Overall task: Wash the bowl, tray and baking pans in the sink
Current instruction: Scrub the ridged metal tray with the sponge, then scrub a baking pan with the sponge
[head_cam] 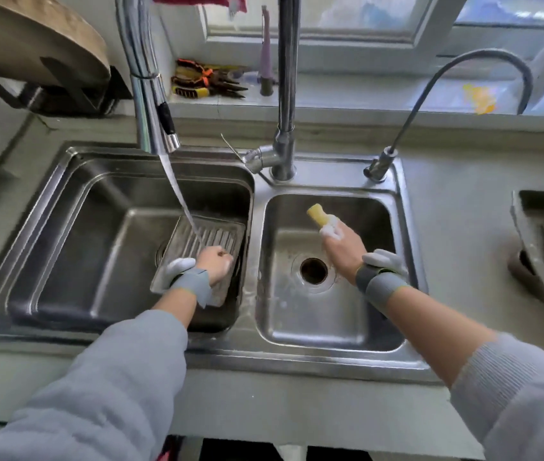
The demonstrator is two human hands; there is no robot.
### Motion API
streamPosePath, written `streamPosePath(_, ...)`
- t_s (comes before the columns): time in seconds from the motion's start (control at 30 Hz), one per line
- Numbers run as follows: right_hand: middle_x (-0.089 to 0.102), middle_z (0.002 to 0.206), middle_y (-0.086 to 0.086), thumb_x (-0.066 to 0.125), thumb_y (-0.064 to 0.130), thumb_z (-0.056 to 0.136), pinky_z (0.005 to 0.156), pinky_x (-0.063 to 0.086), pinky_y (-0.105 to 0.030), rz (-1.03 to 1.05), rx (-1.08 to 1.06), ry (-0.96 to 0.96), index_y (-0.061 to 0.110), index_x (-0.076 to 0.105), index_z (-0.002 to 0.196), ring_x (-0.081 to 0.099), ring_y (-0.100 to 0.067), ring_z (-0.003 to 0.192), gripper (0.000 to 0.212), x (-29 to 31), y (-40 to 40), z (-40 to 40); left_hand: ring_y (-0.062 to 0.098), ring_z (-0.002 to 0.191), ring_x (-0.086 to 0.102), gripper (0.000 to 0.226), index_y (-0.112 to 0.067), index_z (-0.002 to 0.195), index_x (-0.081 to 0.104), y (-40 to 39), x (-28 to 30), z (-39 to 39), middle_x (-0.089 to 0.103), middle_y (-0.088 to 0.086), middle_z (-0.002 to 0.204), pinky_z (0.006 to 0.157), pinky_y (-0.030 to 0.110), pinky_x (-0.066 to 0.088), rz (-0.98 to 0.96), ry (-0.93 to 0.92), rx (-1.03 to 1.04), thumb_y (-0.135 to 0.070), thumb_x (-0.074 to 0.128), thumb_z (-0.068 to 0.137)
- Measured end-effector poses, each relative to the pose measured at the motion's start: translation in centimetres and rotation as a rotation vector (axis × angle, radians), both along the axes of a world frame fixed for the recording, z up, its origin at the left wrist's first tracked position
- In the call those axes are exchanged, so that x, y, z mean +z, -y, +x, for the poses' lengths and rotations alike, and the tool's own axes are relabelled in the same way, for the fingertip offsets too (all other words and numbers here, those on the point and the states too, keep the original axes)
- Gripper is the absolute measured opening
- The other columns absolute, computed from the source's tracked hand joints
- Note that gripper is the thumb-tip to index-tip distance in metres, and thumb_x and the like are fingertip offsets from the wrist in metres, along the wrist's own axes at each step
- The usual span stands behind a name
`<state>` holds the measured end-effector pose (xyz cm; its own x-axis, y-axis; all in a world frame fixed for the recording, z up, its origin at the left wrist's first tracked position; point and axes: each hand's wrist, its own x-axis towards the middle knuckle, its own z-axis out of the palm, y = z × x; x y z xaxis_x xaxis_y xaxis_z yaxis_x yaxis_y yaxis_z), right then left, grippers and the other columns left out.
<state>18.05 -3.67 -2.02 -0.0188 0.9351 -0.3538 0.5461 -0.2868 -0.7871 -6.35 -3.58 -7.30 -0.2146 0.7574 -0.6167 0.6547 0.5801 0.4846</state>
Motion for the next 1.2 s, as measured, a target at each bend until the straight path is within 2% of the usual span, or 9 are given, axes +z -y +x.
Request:
streamPosePath(0.1, 0.051, 0.091, 0.017, 0.032, 0.029, 0.096, 0.084, 0.037, -0.028, 0.051, 0.051, -0.002, 0.039, 0.052, 0.094, 0.047, -0.013, 0.089, 0.023, 2.0, -0.3, 3.8, 0.036, 0.107, 0.058, 0.026, 0.001, 0.103, 0.064, -1.0, 3.9, 3.2, 0.065, 0.02, 0.111, 0.09, 0.034, 0.044, 0.173, -0.061, 0.126, -0.013, 0.044, 0.095)
streamPosePath(0.2, 0.046, 0.076, 0.02, 0.033, 0.023, 0.093, 0.068, 0.038, -0.023, 0.091, 0.039, -0.001, 0.035, 0.055, 0.103, 0.047, -0.007, 0.071, 0.027, 4.5, -0.2, 9.5, 0.034, 0.099, 0.063, 0.015, -0.01, 0.082, 0.066, -2.3, 7.7, 9.1, 0.07, 0.017, 0.098, 0.091, 0.038, 0.05, 0.3, 0.018, 0.068, -0.014, 0.052, 0.087)
streamPosePath(0.33, 0.056, 0.088, 0.008, 0.029, 0.032, 0.077, 0.076, 0.046, -0.031, 0.169, -0.065, 0.046, 0.028, 0.054, 0.132, 0.051, -0.015, 0.079, 0.061, 7.3, 0.8, 18.0, 0.029, 0.096, 0.064, 0.01, -0.015, 0.09, 0.065, -3.0, 12.3, 21.4, 0.07, 0.013, 0.097, 0.085, 0.029, 0.052, 0.34, 0.113, -0.2, -0.014, 0.055, 0.087)
streamPosePath(0.47, 0.049, 0.082, 0.024, 0.03, 0.029, 0.077, 0.069, 0.035, -0.011, 0.223, -0.223, -0.019, 0.026, 0.055, 0.132, 0.045, 0.003, 0.076, 0.061, 8.2, 3.3, 26.2, 0.028, 0.097, 0.064, 0.022, -0.007, 0.109, 0.066, -1.9, 13.6, 33.5, 0.069, 0.016, 0.107, 0.085, 0.033, 0.05, 0.313, 0.177, -0.406, -0.011, 0.055, 0.09)
streamPosePath(0.6, 0.055, 0.079, 0.008, 0.032, 0.031, 0.078, 0.072, 0.034, -0.023, 0.249, -0.518, -0.02, 0.027, 0.054, 0.082, 0.051, -0.017, 0.086, 0.022, 8.5, 6.3, 33.4, 0.039, 0.105, 0.063, 0.024, 0.001, 0.112, 0.062, -0.2, 13.6, 43.2, 0.065, 0.025, 0.112, 0.091, 0.044, 0.052, 0.254, 0.246, -0.575, -0.004, 0.051, 0.091)
streamPosePath(0.73, 0.05, 0.068, 0.0, 0.041, 0.023, 0.092, 0.061, 0.035, -0.028, 0.195, -0.731, -0.042, 0.022, 0.045, 0.071, 0.048, -0.023, 0.066, 0.021, 6.9, 9.7, 39.3, 0.031, 0.098, 0.064, 0.023, -0.003, 0.112, 0.062, 0.8, 12.8, 50.8, 0.067, 0.019, 0.109, 0.085, 0.032, 0.053, 0.242, 0.162, -0.719, -0.01, 0.055, 0.09)
streamPosePath(0.9, 0.046, 0.059, 0.003, 0.04, 0.034, 0.075, 0.055, 0.033, -0.03, 0.163, -0.847, -0.124, 0.021, 0.048, 0.07, 0.041, -0.019, 0.055, 0.016, 5.1, 11.4, 41.5, 0.031, 0.104, 0.059, 0.035, -0.008, 0.115, 0.051, 0.3, 10.1, 54.2, 0.062, 0.014, 0.114, 0.092, 0.042, 0.049, 0.28, -0.138, -0.823, -0.022, 0.061, 0.084)
streamPosePath(1.07, 0.054, 0.075, -0.003, 0.039, 0.021, 0.09, 0.077, 0.044, -0.038, 0.177, -0.773, -0.017, 0.009, 0.059, 0.096, 0.051, -0.025, 0.077, 0.024, 5.1, 11.6, 42.2, 0.034, 0.114, 0.055, 0.065, -0.007, 0.146, 0.021, 1.1, 8.2, 55.8, 0.054, 0.019, 0.128, 0.094, 0.038, 0.043, 0.279, -0.186, -0.702, -0.012, 0.055, 0.091)
streamPosePath(1.2, 0.05, 0.071, 0.002, 0.033, 0.03, 0.088, 0.075, 0.044, -0.037, 0.176, -0.768, -0.032, 0.019, 0.052, 0.081, 0.049, -0.023, 0.074, 0.023, 5.4, 10.6, 41.8, 0.038, 0.108, 0.058, 0.051, 0.001, 0.134, 0.037, 1.2, 8.4, 55.8, 0.058, 0.022, 0.118, 0.09, 0.041, 0.048, 0.313, -0.182, -0.655, -0.008, 0.054, 0.087)
